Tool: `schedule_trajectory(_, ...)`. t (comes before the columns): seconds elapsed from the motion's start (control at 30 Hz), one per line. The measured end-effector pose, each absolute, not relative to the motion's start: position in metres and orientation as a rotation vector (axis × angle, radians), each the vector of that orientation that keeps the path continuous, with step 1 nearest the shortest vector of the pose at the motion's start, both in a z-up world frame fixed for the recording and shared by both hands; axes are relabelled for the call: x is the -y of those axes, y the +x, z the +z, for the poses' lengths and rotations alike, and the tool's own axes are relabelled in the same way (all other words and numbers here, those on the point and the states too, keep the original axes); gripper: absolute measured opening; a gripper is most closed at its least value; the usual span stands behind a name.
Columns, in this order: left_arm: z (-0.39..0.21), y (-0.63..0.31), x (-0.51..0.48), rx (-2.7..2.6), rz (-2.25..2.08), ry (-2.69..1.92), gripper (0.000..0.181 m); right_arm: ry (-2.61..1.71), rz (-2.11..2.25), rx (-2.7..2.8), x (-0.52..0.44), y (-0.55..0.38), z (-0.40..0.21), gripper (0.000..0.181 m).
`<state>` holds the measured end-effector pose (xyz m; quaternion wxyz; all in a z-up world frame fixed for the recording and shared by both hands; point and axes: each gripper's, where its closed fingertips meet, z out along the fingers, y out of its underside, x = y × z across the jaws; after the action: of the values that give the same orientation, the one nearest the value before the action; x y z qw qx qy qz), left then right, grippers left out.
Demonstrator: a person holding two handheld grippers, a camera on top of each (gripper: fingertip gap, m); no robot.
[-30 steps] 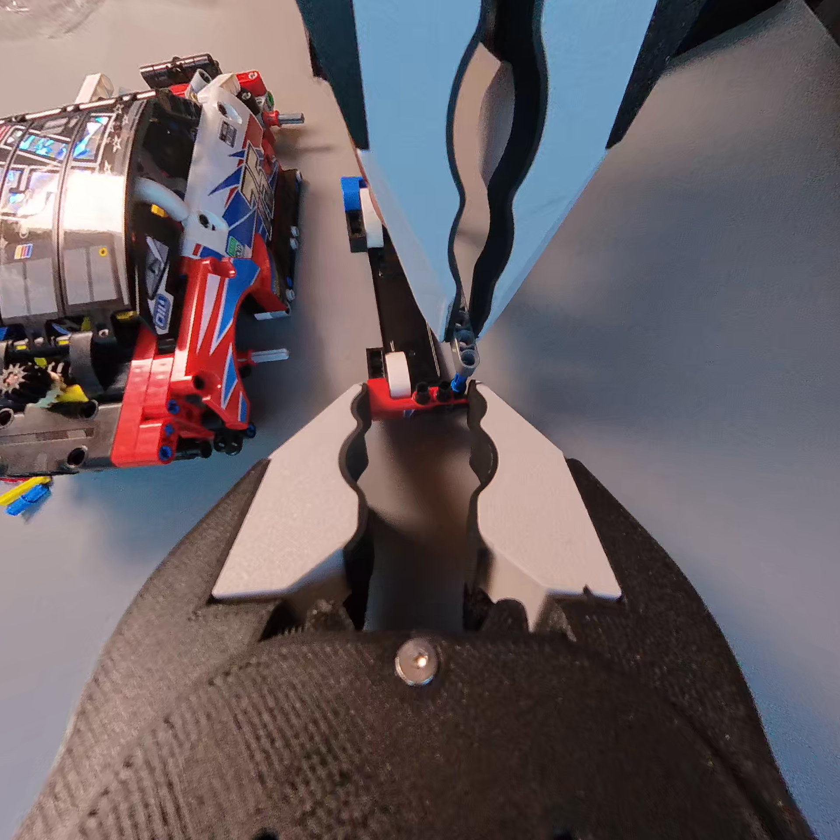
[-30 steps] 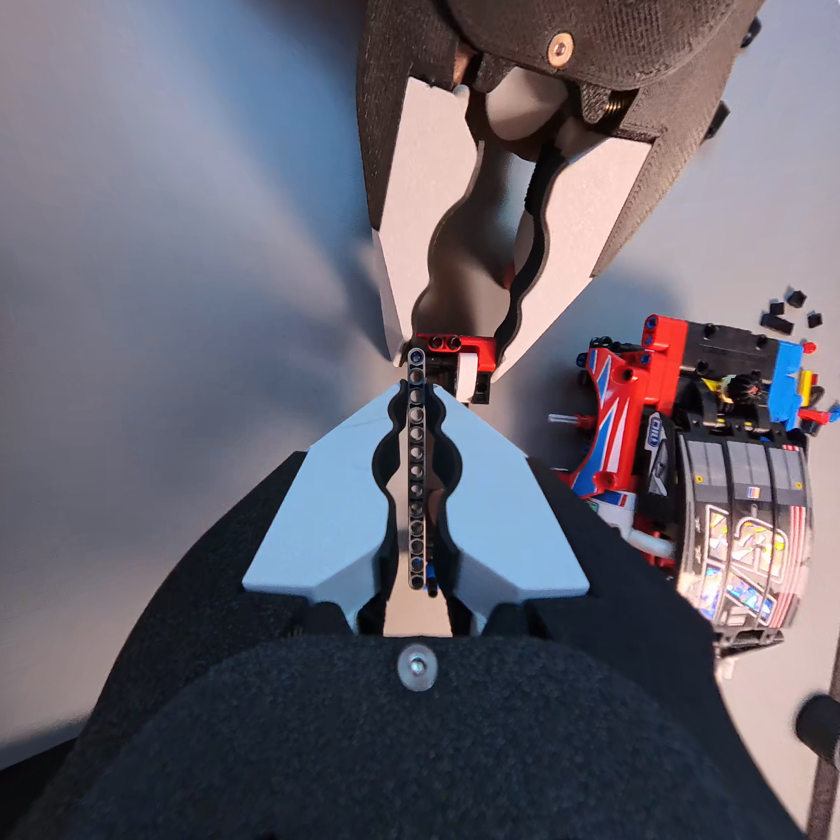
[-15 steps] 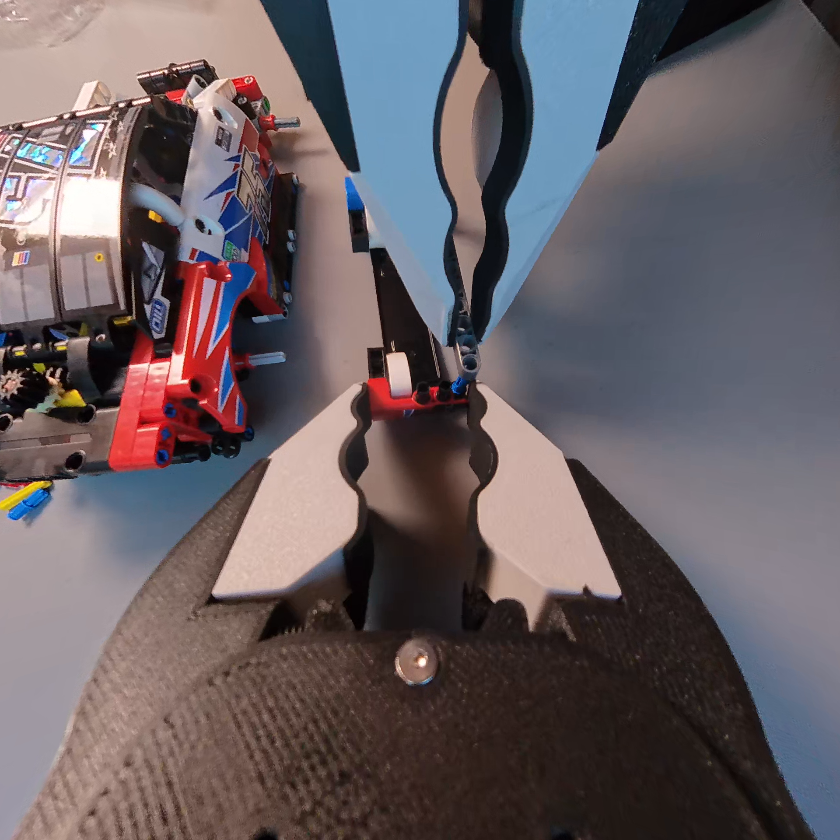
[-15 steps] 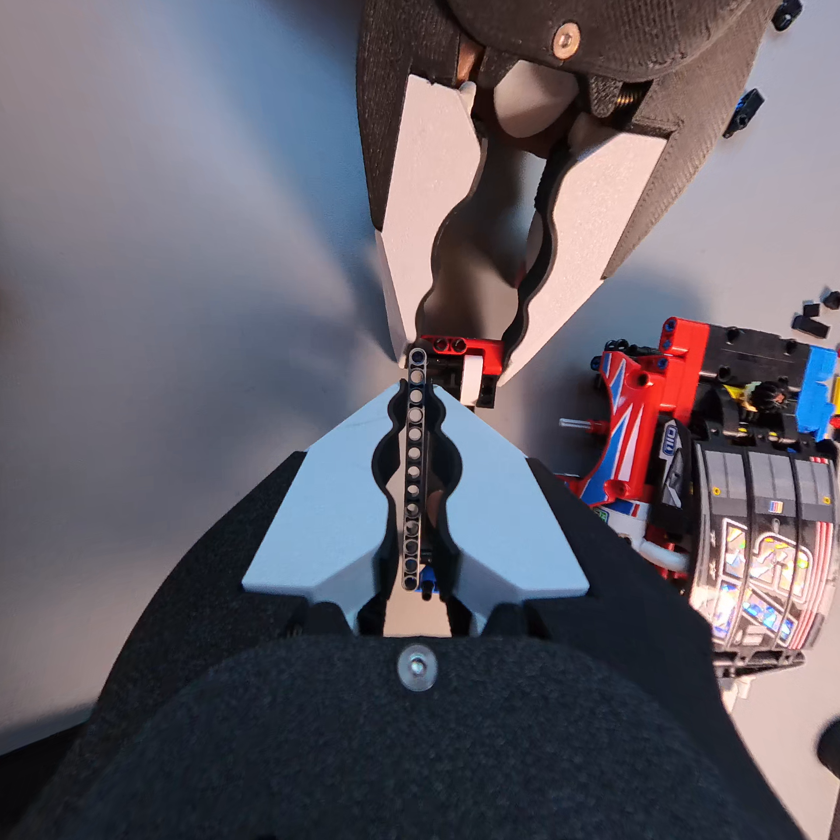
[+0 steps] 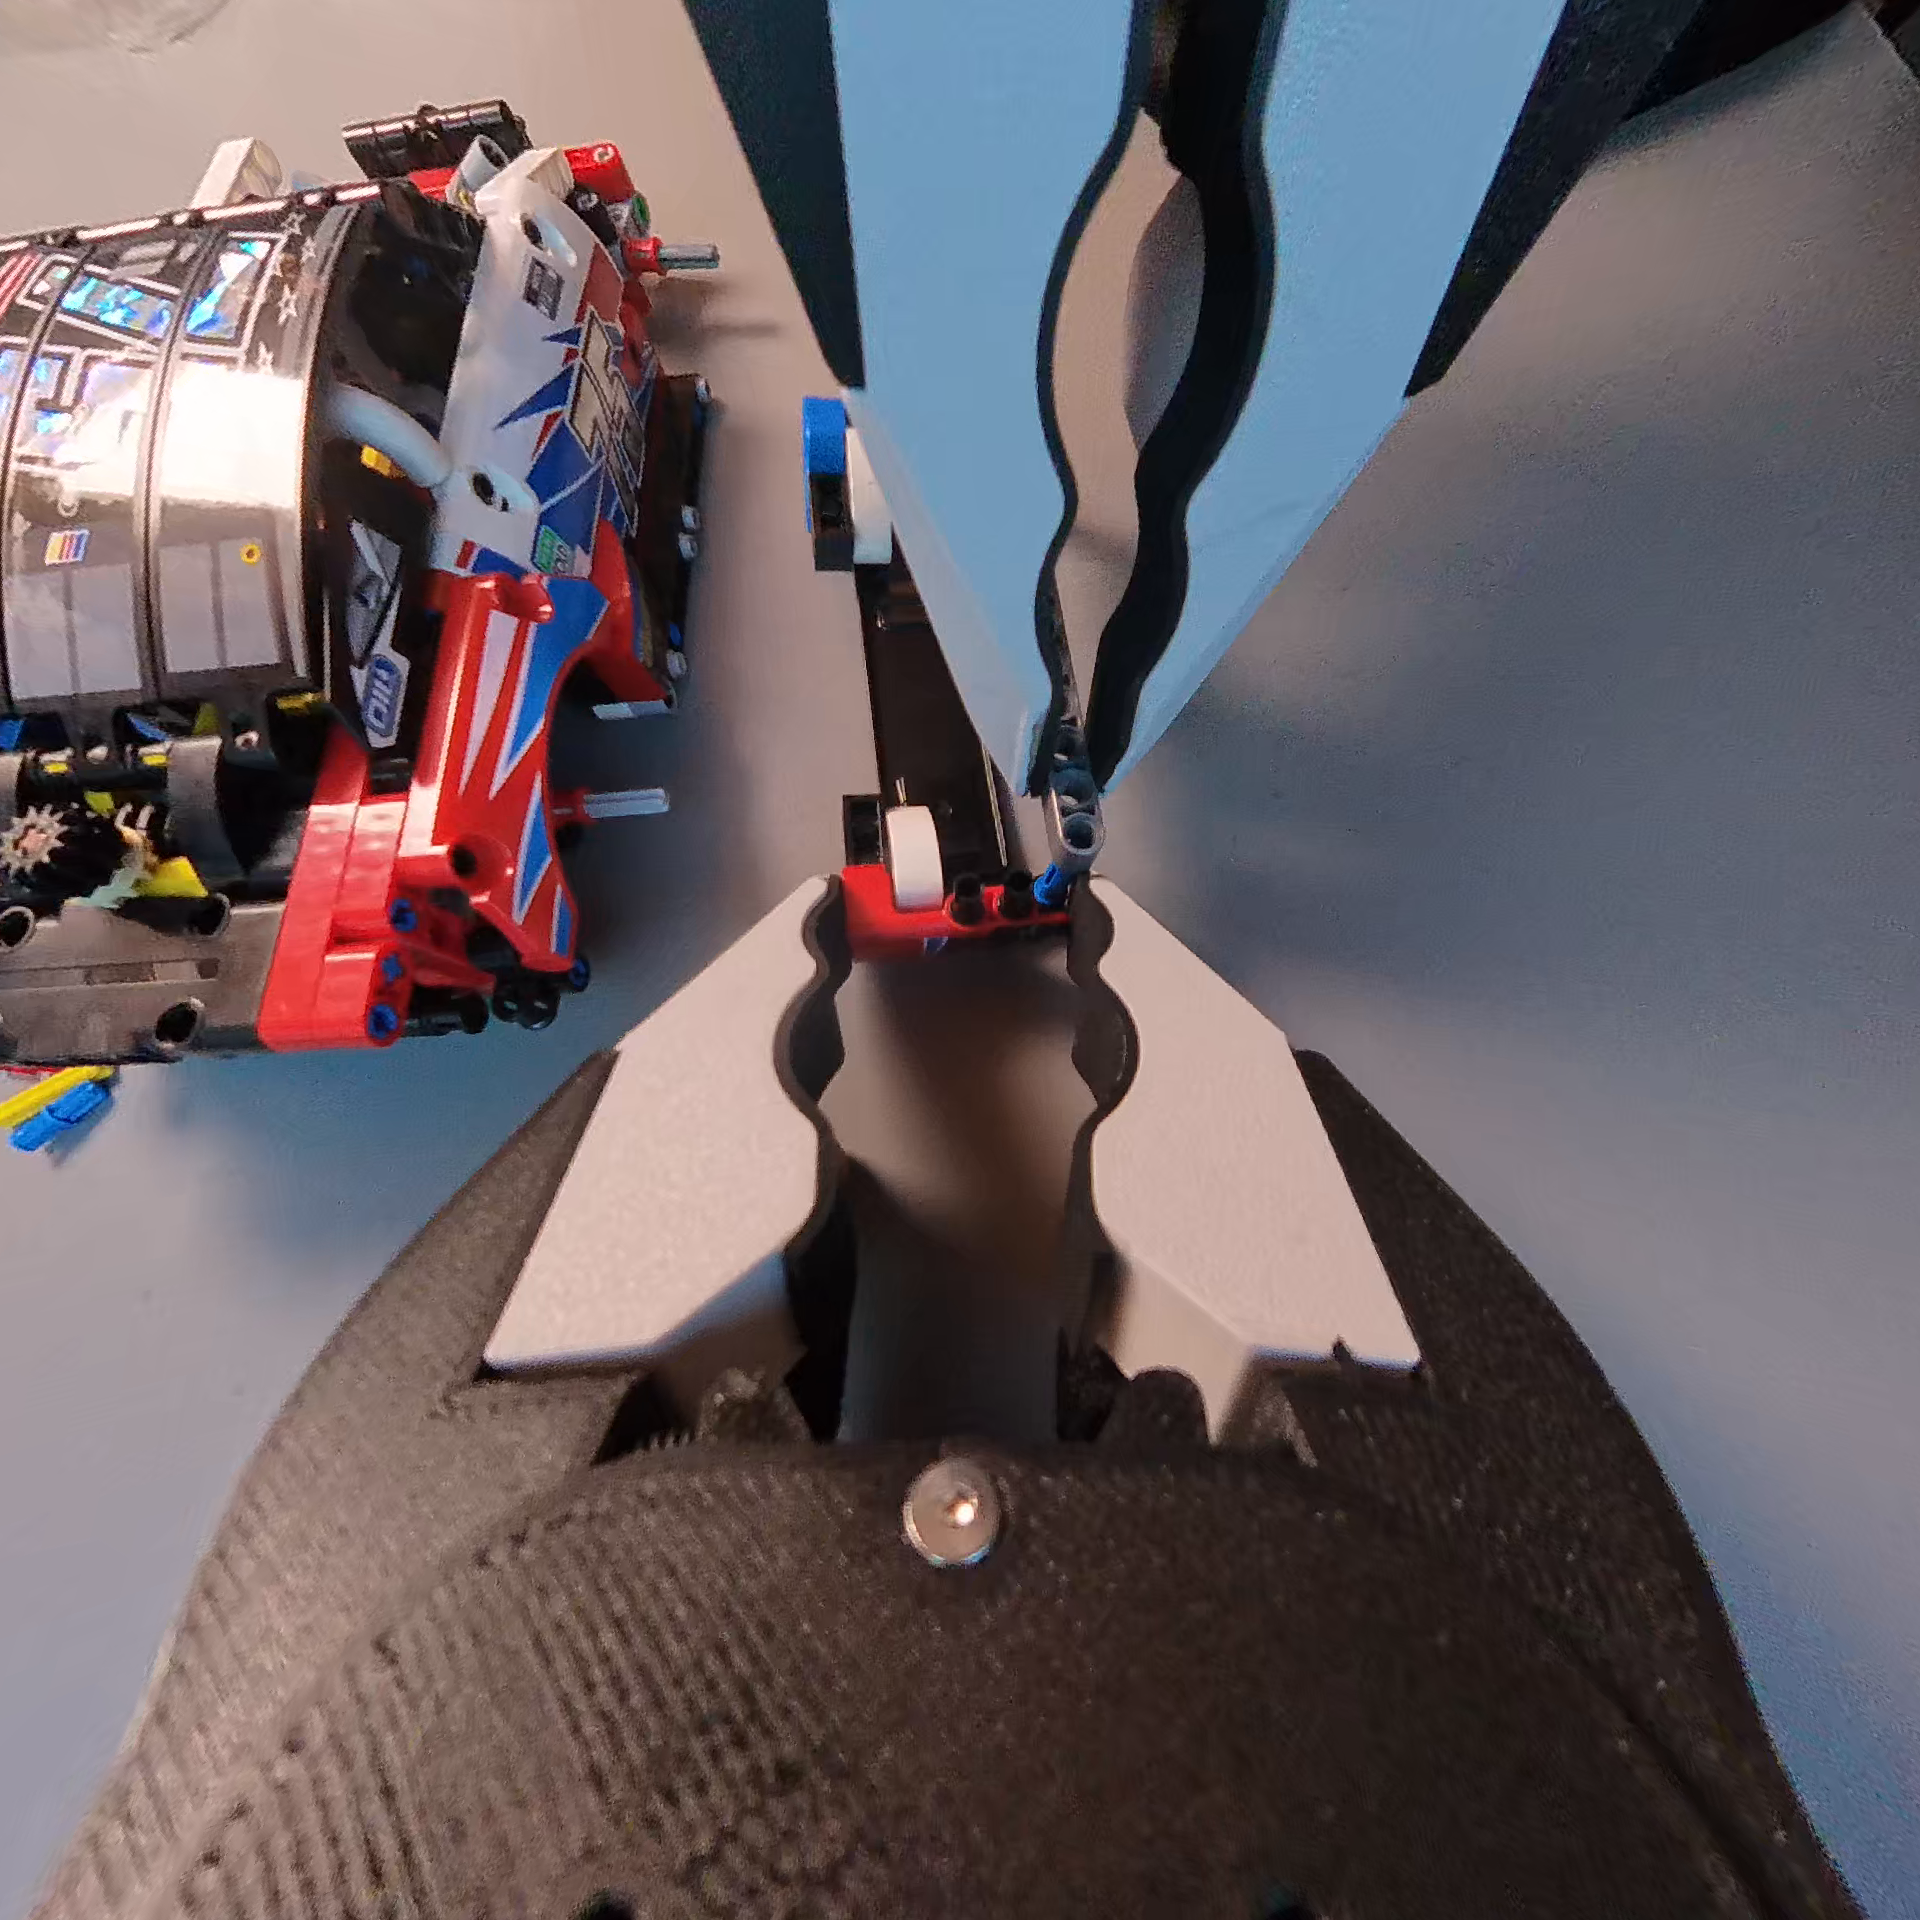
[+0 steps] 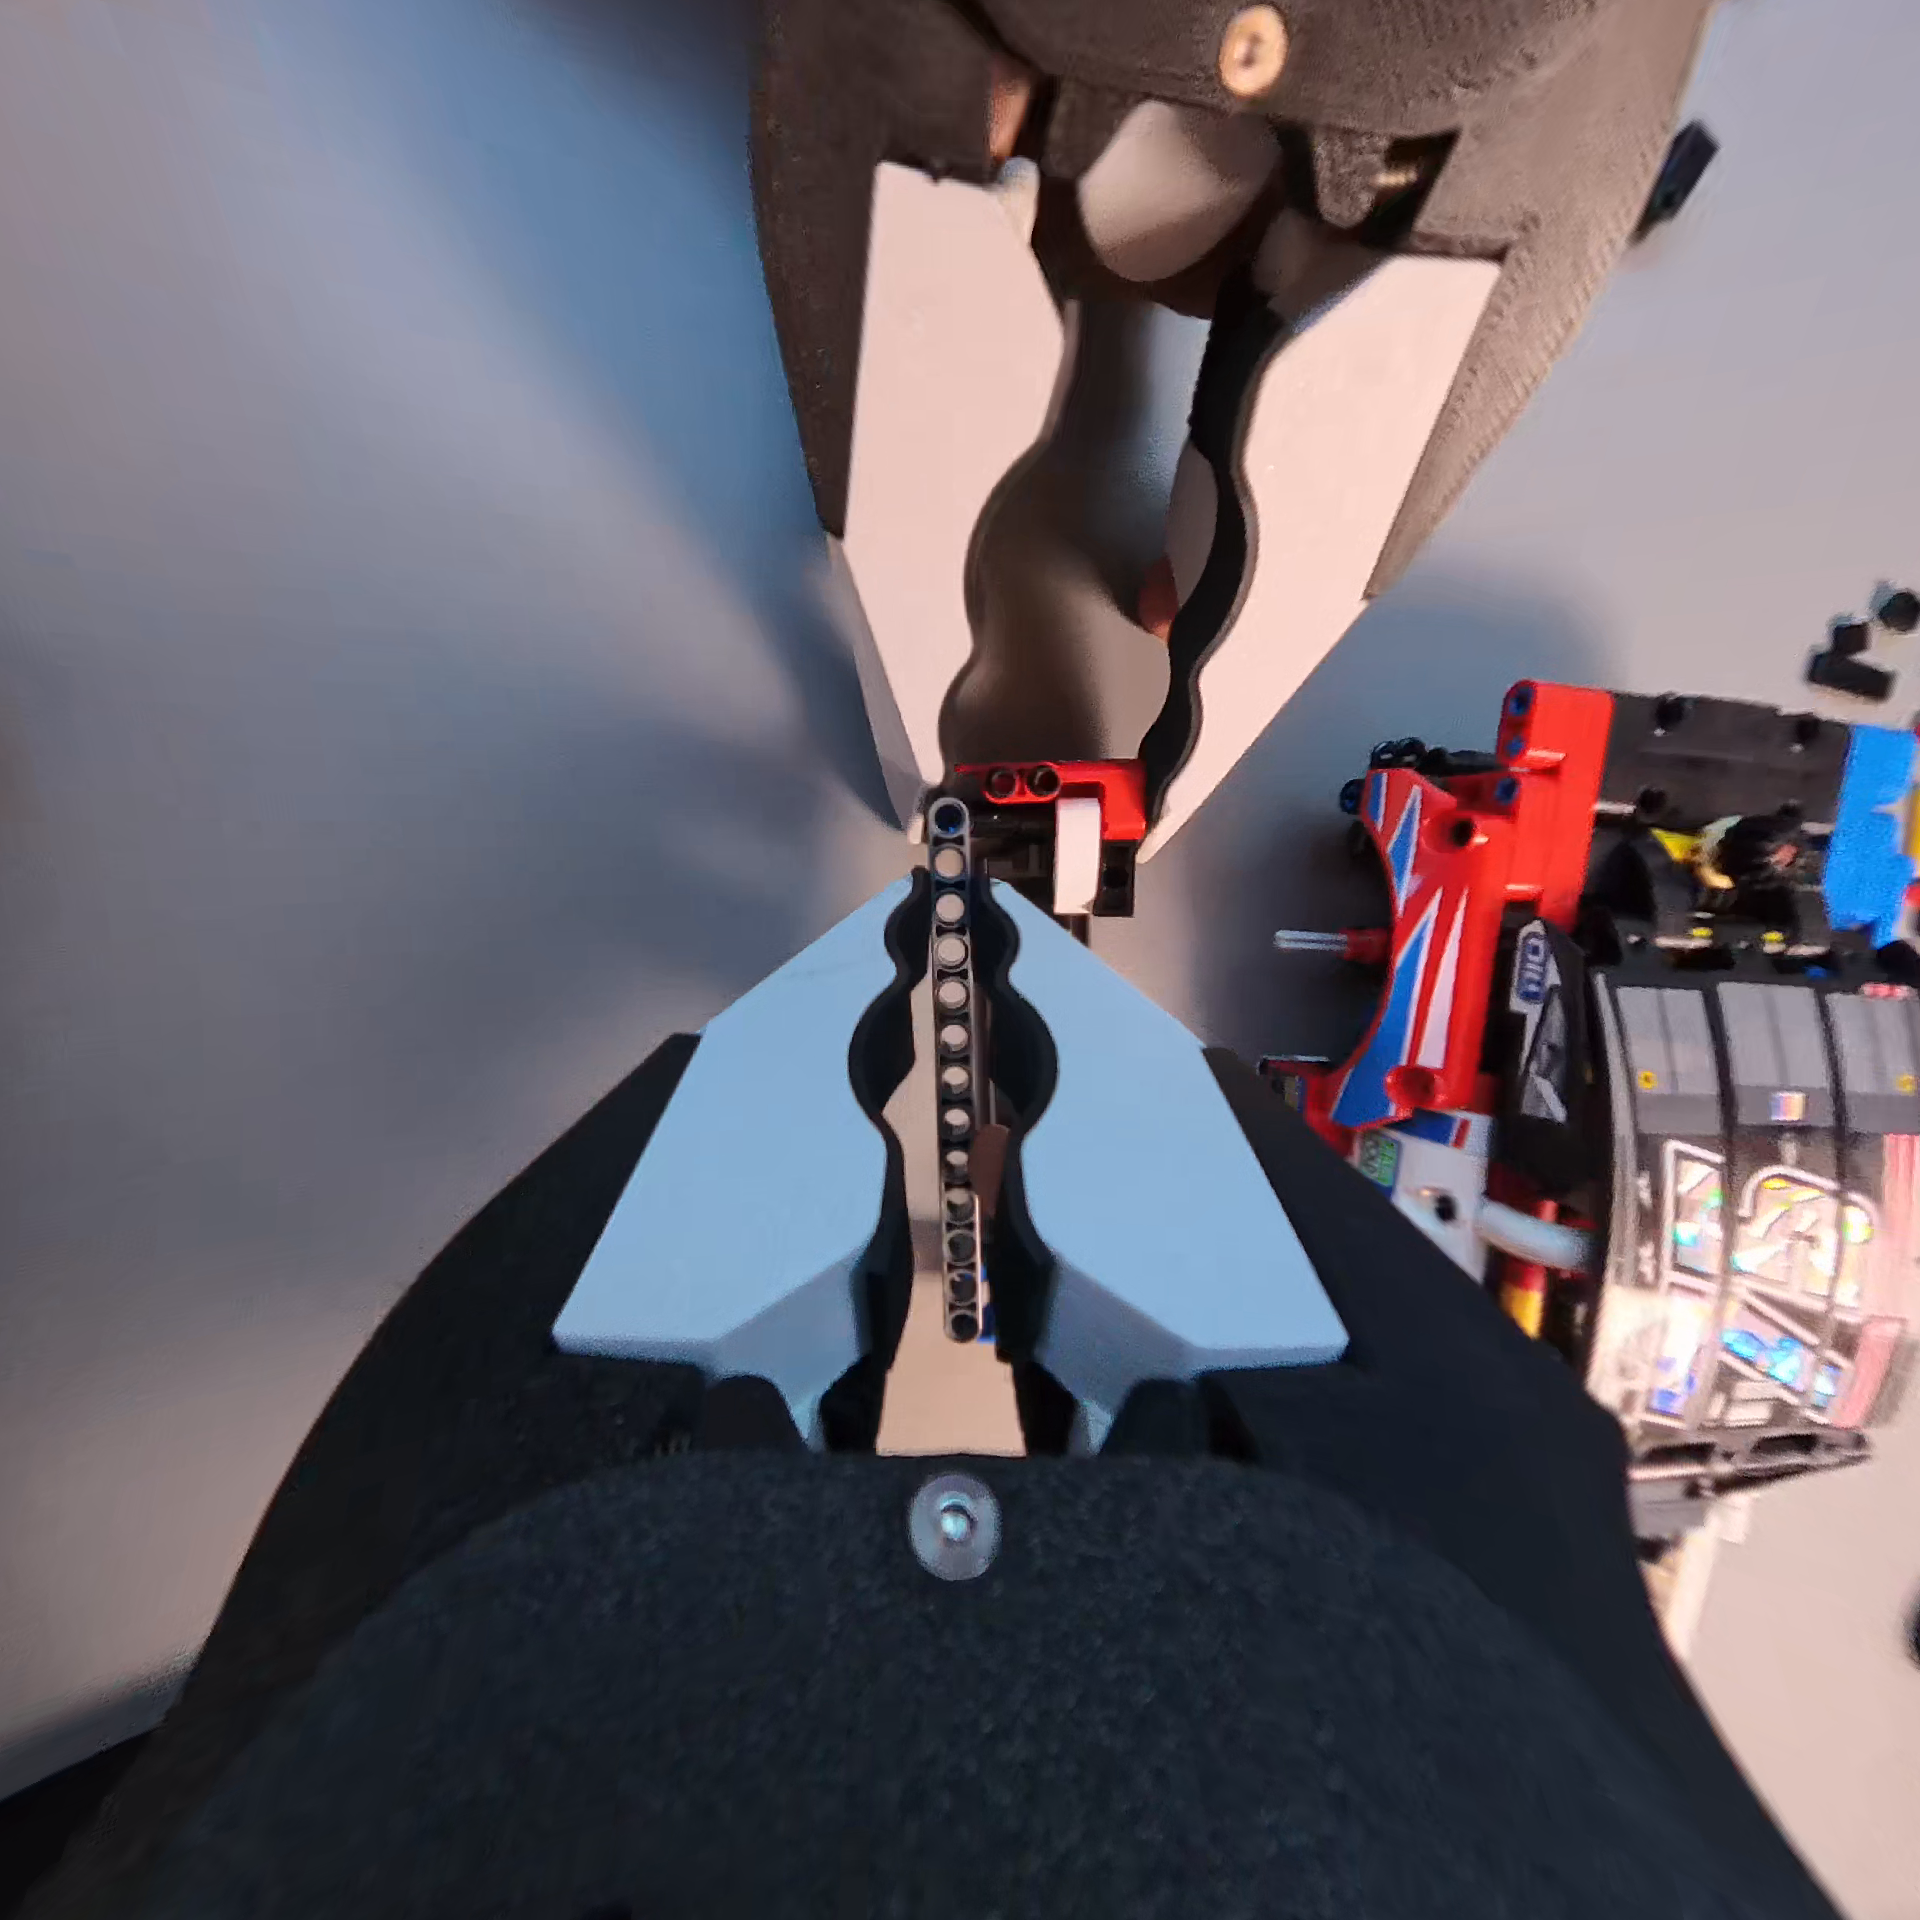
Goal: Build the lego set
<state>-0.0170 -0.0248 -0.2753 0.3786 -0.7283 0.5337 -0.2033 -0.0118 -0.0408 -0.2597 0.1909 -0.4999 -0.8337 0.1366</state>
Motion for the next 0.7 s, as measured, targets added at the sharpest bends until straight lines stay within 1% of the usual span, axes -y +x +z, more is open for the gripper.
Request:
schedule_trajectory(0.07, -0.2753, -0.0171, 0.0247, -1.359, -0.520, -1.865, 0.041, -1.448, 0.398, 2.321, 0.0407, -0.0118, -0.2601, 0.005)
schedule_trajectory(0.37, -0.2752, -0.0170, 0.0246, -1.351, -0.522, -1.873, 0.041, -1.076, 0.136, 2.424, 0.0393, -0.0127, -0.2606, 0.005)
schedule_trajectory(0.53, -0.2751, -0.0170, 0.0246, -1.343, -0.521, -1.878, 0.040, -1.284, 0.203, 2.342, 0.0392, -0.0129, -0.2613, 0.005)
schedule_trajectory(0.63, -0.2747, -0.0169, 0.0250, -1.344, -0.512, -1.871, 0.040, -1.196, 0.102, 2.353, 0.0375, -0.0129, -0.2643, 0.005)
schedule_trajectory(0.7, -0.2748, -0.0168, 0.0255, -1.349, -0.505, -1.864, 0.041, -1.231, 0.135, 2.362, 0.0384, -0.0126, -0.2637, 0.005)
